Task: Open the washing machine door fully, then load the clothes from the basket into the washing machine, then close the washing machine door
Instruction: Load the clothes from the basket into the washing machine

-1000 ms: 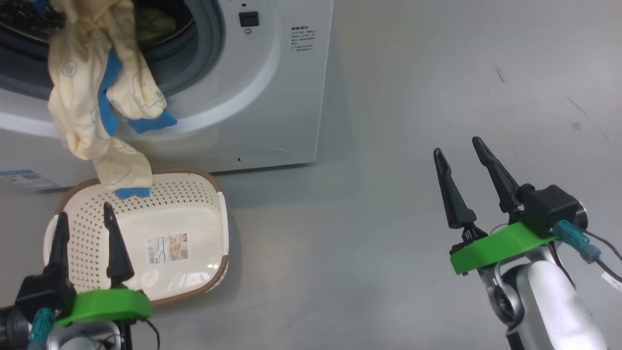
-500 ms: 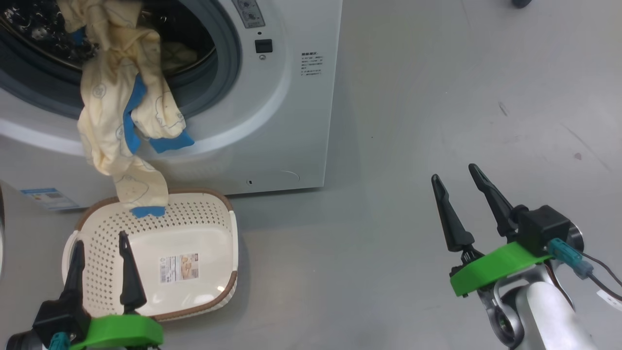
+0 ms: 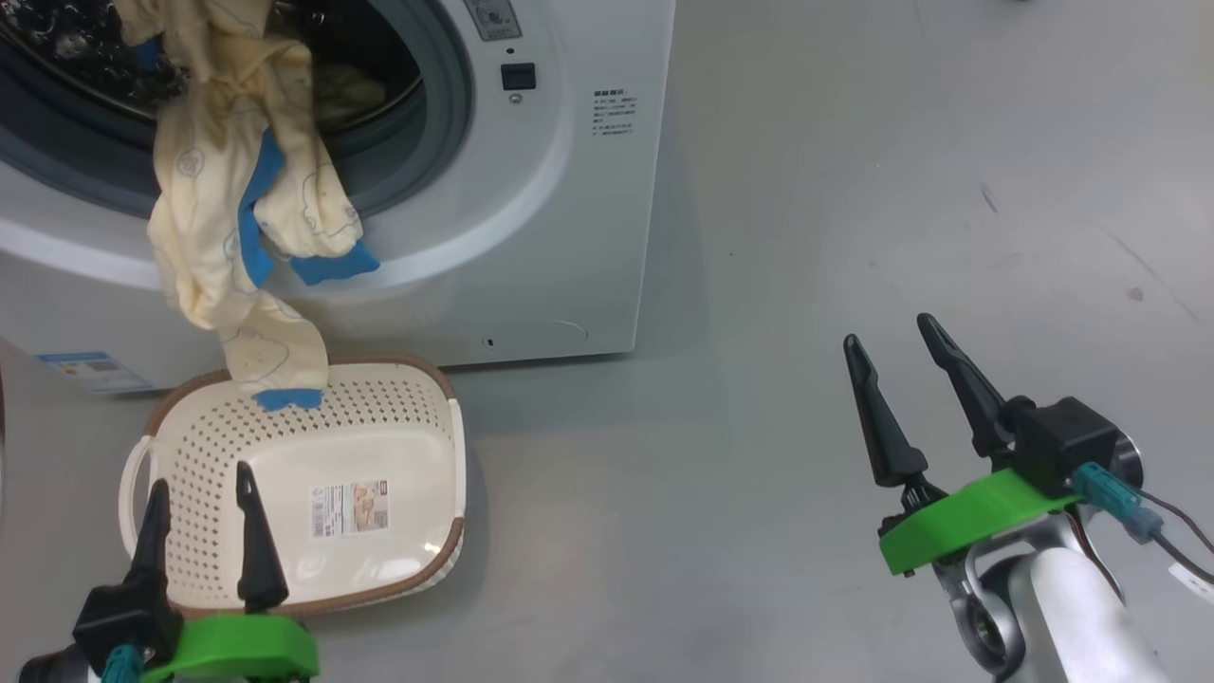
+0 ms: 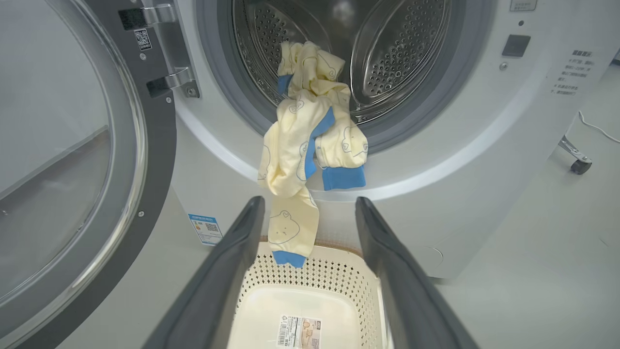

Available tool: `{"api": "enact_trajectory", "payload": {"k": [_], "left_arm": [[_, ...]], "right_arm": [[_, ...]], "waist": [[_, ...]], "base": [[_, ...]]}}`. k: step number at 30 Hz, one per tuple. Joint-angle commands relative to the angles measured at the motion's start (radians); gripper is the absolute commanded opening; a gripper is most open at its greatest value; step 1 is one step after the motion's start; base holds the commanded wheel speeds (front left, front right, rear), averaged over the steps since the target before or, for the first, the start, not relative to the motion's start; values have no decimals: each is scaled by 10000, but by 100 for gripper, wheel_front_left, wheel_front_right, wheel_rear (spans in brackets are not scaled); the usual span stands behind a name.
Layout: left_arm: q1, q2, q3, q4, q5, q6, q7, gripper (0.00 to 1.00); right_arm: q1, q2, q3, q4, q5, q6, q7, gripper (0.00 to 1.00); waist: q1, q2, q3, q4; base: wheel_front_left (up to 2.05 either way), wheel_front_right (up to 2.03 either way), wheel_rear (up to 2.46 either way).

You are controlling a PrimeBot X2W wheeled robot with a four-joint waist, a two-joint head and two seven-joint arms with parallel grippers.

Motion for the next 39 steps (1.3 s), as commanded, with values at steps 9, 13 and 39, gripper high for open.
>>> {"api": "enact_trajectory", "payload": {"k": [9, 13, 39], "left_arm": [[-1424, 255, 361, 503, -139, 269, 251, 100], [-2280, 392, 325, 1130, -249, 56, 481, 100], [-8000, 2052, 707, 6887, -1396, -1999, 1568, 100]], "right_arm": [[-388, -58, 328, -473, 92, -2, 0, 100], [-638, -58, 430, -503, 148, -2, -47, 100], [-2303, -58, 1189, -137, 665, -2, -538, 100]], "waist": [[1, 0, 726, 13], [1, 0, 1244, -22], [1, 0, 3661, -1088]], "base": [[0, 0, 0], [0, 0, 0], [0, 0, 0]]}}
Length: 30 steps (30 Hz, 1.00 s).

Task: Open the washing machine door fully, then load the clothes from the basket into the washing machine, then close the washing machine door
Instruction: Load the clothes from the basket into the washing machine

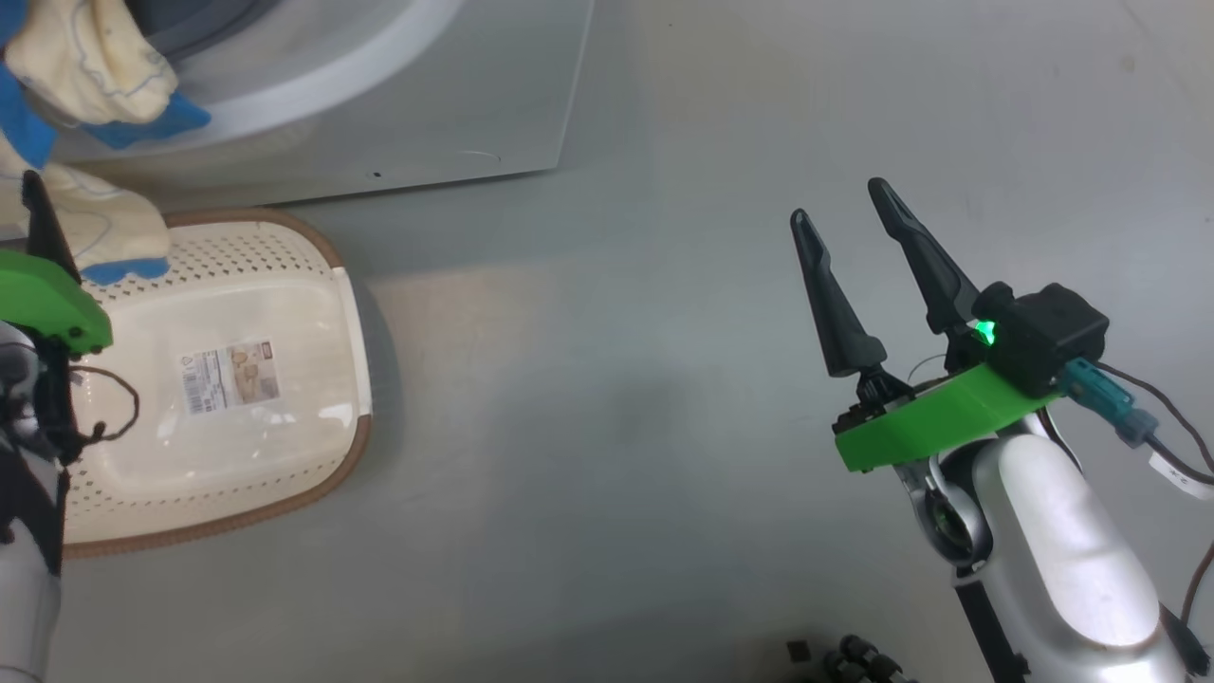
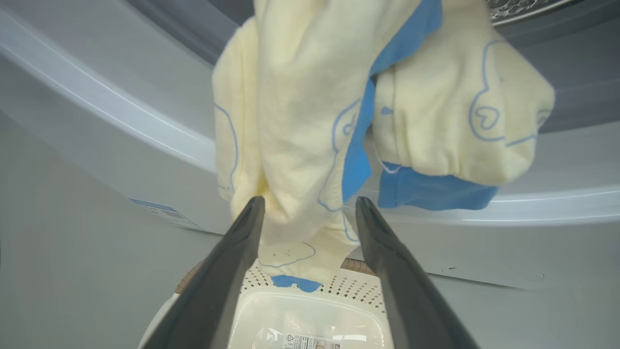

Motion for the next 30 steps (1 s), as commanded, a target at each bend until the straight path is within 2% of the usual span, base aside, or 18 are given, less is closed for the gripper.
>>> {"api": "enact_trajectory", "payload": {"k": [1, 7, 13, 14, 15, 17, 23, 30], "left_arm": [[-394, 725, 355, 31, -102, -134, 81, 100], [-1037, 1082, 304, 652, -201, -471, 411, 100], [-1498, 1296, 232, 1193, -215, -504, 654, 100], [-1558, 1317, 219, 1268, -218, -512, 670, 94], [-1606, 1333, 204, 1337, -219, -519, 677, 75], [-1679, 1356, 169, 1453, -217, -527, 678, 0], [-1811, 1427, -20, 1666, -183, -771, 790, 0], [-1975, 1495, -346, 1459, -226, -1208, 1519, 0]], "right_arm": [[-175, -47, 203, -240, 146, -2, -93, 100], [-249, -47, 216, -301, 388, -2, -108, 100], [-283, -47, 287, -400, 551, -2, -110, 100], [-287, -47, 295, -410, 571, -2, -111, 100], [-289, -47, 300, -417, 589, -2, -111, 100], [-279, -47, 296, -417, 612, -2, -111, 100], [-203, -47, 248, -406, 614, -2, -111, 100], [-45, -47, 69, -431, 537, -2, -112, 100]], "waist": [[0, 0, 276, -248], [0, 0, 533, -460], [0, 0, 634, -590], [0, 0, 637, -603], [0, 0, 637, -614], [0, 0, 616, -616], [0, 0, 506, -564], [0, 0, 329, -299]], "base": [[0, 0, 0], [0, 0, 0], [0, 0, 0], [0, 0, 0], [0, 0, 0], [0, 0, 0], [0, 0, 0], [0, 0, 0]]}}
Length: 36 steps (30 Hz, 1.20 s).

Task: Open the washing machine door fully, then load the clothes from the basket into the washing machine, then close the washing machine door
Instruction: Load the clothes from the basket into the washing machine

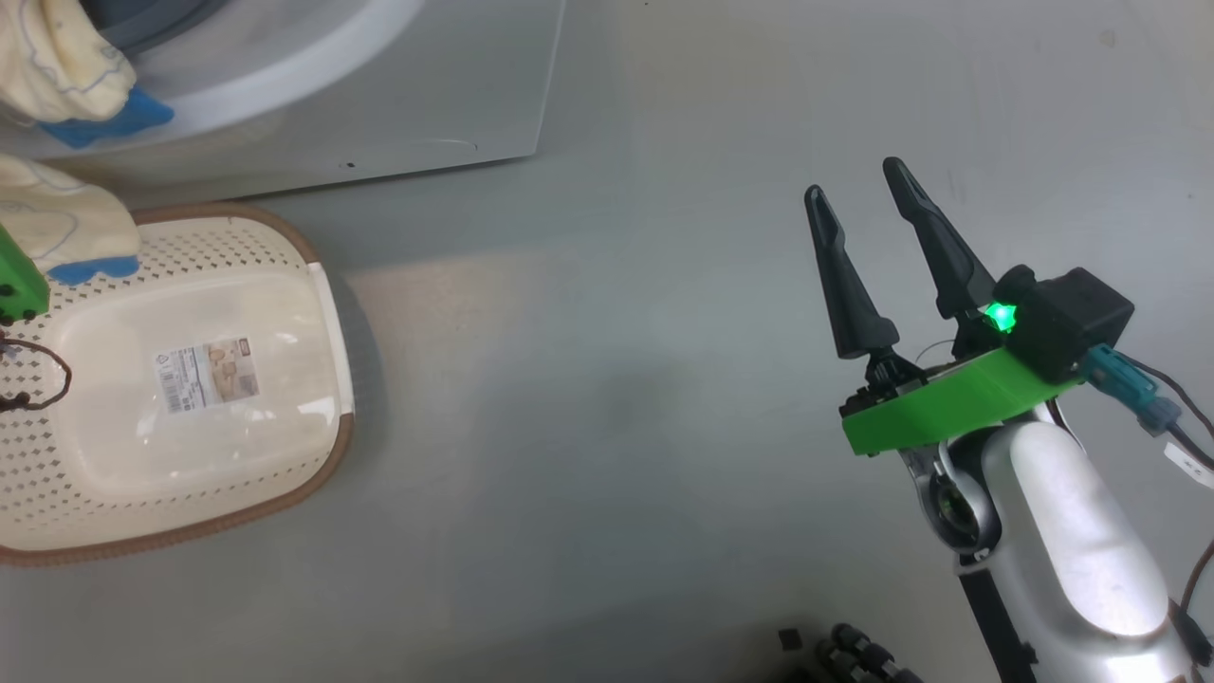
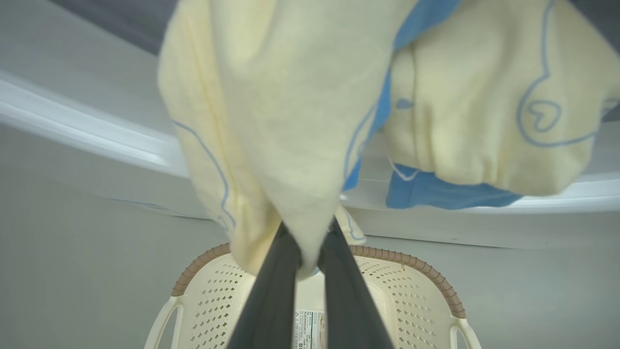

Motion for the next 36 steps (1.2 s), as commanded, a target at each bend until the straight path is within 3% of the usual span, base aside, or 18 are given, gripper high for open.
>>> {"api": "enact_trajectory", "payload": {"k": [1, 6, 12, 22, 29, 36], "left_arm": [[-301, 700, 136, -365, -63, -54, 150, 0], [-323, 1048, -202, -1351, -142, -333, 1240, 0], [-206, 1735, -390, -3502, -563, -459, 3069, 0], [-459, 2854, -170, -7041, -910, -217, 5367, 0], [-1343, 3336, -237, -7442, -679, -218, 5715, 0], [-2505, 3423, -342, -6428, -744, -381, 5033, 0]], "right_arm": [[152, -45, 98, -348, 0, -2, -94, 100], [220, -45, 31, -381, -15, -2, -95, 100], [259, -45, -10, -423, -27, -2, -95, 100], [94, -45, 155, -500, 126, -2, -95, 100], [-74, -45, 381, -564, 397, -2, -95, 100], [-219, -45, 616, -644, 621, -2, -95, 100]], "waist": [[0, 0, -52, 76], [0, 0, -127, 252], [0, 0, -141, 348], [0, 0, 105, 32], [0, 0, 479, -524], [0, 0, 962, -1050]], "base": [[0, 0, 0], [0, 0, 0], [0, 0, 0], [0, 0, 0], [0, 0, 0], [0, 0, 0]]}}
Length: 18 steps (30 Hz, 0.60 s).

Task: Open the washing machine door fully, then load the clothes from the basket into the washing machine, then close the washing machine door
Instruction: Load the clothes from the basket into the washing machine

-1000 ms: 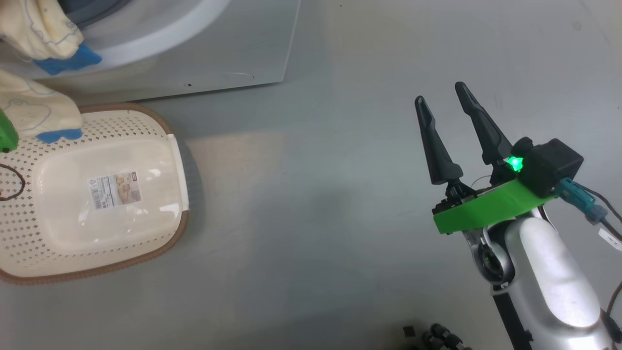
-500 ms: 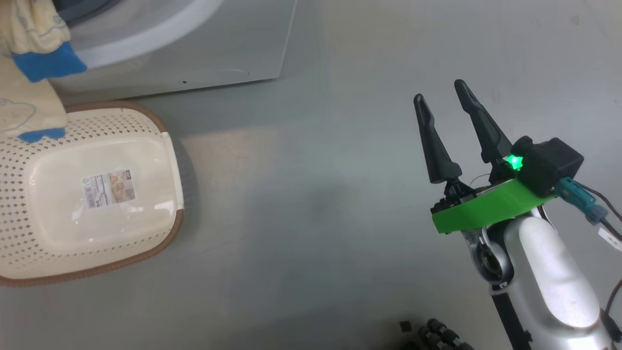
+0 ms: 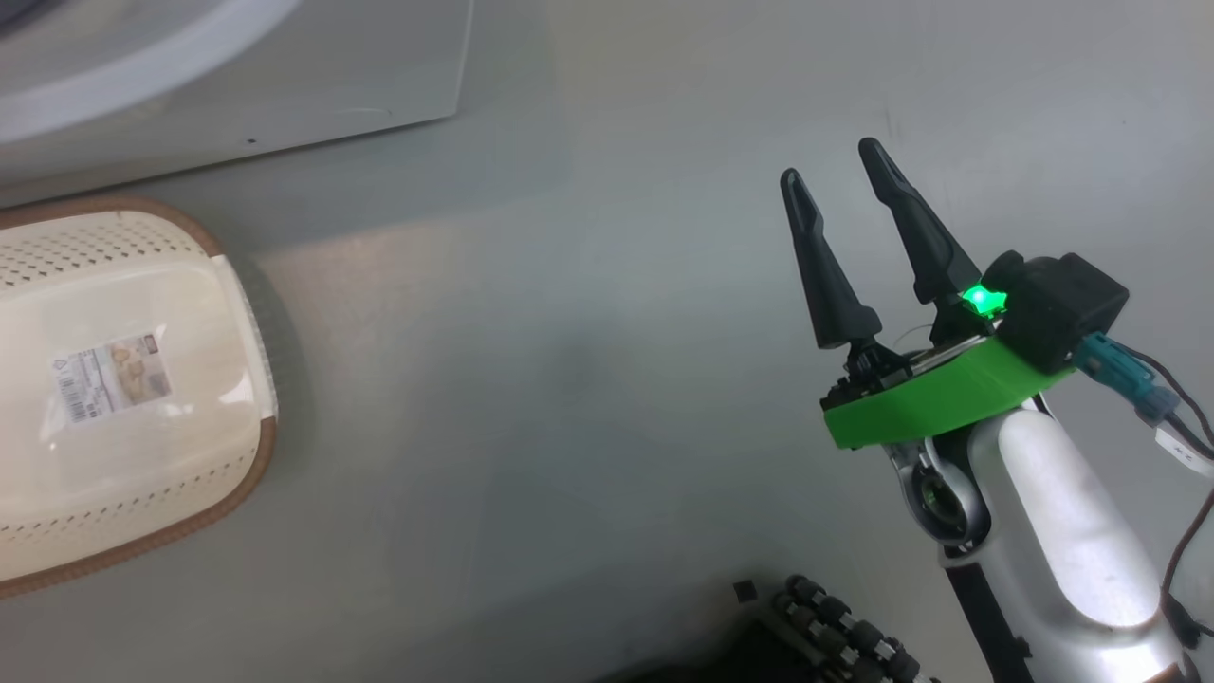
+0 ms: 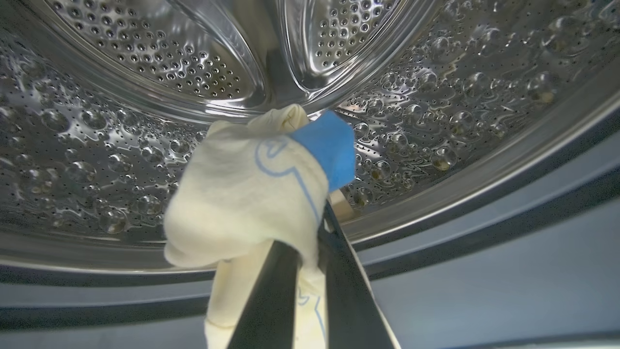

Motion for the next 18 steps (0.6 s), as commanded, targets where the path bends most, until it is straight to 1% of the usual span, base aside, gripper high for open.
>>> {"api": "enact_trajectory", "payload": {"k": [1, 3, 6, 10, 12, 16, 18], "left_arm": [[-444, 573, 345, -74, -51, -24, -153, 0], [-576, 598, 298, 83, -17, -38, -266, 0], [-1046, 610, 280, 688, -50, -73, -720, 0], [-1664, 653, 369, 1438, 80, -65, -1701, 0], [-1999, 723, 441, 1796, 268, -33, -2495, 0], [-2582, 667, 491, 2427, 650, 64, -4348, 0], [-2884, 569, 576, 2650, 850, 284, -5501, 0]], "right_arm": [[-2, -47, 202, -334, 113, -2, -93, 100], [-20, -47, 224, -355, 139, -2, -93, 100], [-93, -47, 316, -411, 229, -2, -93, 100], [-177, -47, 434, -497, 324, -2, -93, 100], [-205, -47, 504, -545, 375, -2, -93, 100], [-229, -47, 559, -583, 408, -2, -93, 100], [-243, -47, 556, -587, 412, -2, -93, 100]], "waist": [[0, 0, 242, -223], [0, 0, 323, -286], [0, 0, 582, -491], [0, 0, 905, -722], [0, 0, 1026, -830], [0, 0, 1164, -937], [0, 0, 1224, -943]], "base": [[0, 0, 0], [0, 0, 0], [0, 0, 0], [0, 0, 0], [0, 0, 0], [0, 0, 0], [0, 0, 0]]}}
